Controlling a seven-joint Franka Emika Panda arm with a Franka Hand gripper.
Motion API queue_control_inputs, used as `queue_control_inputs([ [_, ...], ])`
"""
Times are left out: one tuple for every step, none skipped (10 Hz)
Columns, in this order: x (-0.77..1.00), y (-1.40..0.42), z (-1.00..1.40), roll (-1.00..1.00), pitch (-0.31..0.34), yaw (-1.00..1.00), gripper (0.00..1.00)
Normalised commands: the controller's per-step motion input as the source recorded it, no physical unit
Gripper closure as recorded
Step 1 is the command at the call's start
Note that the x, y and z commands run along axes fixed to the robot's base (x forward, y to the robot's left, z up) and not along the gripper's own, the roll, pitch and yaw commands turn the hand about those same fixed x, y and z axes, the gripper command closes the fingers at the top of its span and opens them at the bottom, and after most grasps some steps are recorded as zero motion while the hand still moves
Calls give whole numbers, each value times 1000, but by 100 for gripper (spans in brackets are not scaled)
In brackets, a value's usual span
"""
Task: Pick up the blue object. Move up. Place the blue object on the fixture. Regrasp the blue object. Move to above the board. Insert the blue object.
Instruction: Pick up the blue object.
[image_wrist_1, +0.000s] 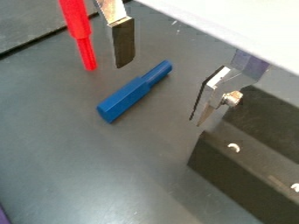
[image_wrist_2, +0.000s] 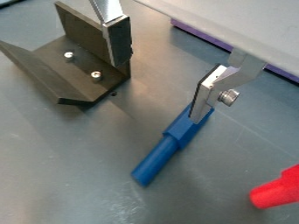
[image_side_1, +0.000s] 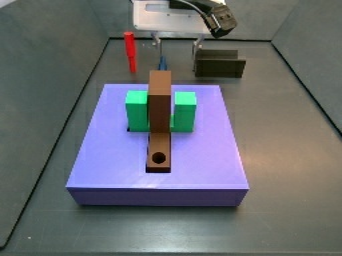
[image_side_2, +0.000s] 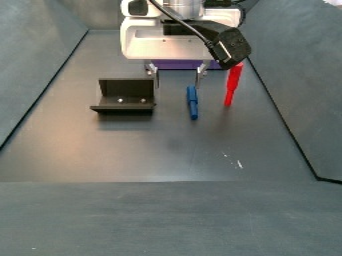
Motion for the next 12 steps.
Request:
queue_control_inputs([
  [-214, -114, -6, -9, -61, 34, 0],
  [-183, -103, -63, -16, -74, 31, 0],
  [-180, -160, -106, 0, -84, 69, 0],
  [-146, -197, -169, 0, -91, 83, 0],
  [-131, -166, -226, 0, -90, 60, 0],
  [-97, -143, -223, 36, -70, 40, 0],
  [-57, -117, -174, 71, -49, 9, 0],
  [-29, -106, -166, 93, -34, 0, 0],
  [-37, -120, -177, 96, -44, 0, 0],
  [0, -123, -151, 93, -33, 0, 0],
  [0, -77, -160, 90, -21, 0, 0],
  [89, -57, -94, 111, 0, 0, 0],
])
